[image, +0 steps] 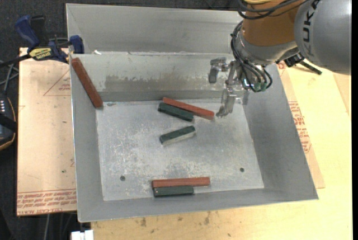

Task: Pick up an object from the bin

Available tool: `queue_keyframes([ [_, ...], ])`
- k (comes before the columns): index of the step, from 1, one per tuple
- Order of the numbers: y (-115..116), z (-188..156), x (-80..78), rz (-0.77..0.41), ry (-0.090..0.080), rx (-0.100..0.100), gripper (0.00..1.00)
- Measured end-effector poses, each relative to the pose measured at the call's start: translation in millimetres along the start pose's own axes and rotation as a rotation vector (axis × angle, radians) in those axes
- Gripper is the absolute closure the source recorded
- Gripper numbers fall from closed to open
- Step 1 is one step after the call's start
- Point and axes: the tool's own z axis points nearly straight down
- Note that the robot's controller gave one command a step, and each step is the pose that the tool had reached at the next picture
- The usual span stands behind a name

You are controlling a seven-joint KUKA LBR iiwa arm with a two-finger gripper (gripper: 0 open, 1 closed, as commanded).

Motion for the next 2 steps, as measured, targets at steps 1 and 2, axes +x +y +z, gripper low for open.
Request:
queue_keyframes([
  [1,0.0,-5.2,-1.4,0.000,-0.008,0.000,0.00],
  [2,6.1,39.6,-3.4,-0.076,-0.013,0.001,0.00],
])
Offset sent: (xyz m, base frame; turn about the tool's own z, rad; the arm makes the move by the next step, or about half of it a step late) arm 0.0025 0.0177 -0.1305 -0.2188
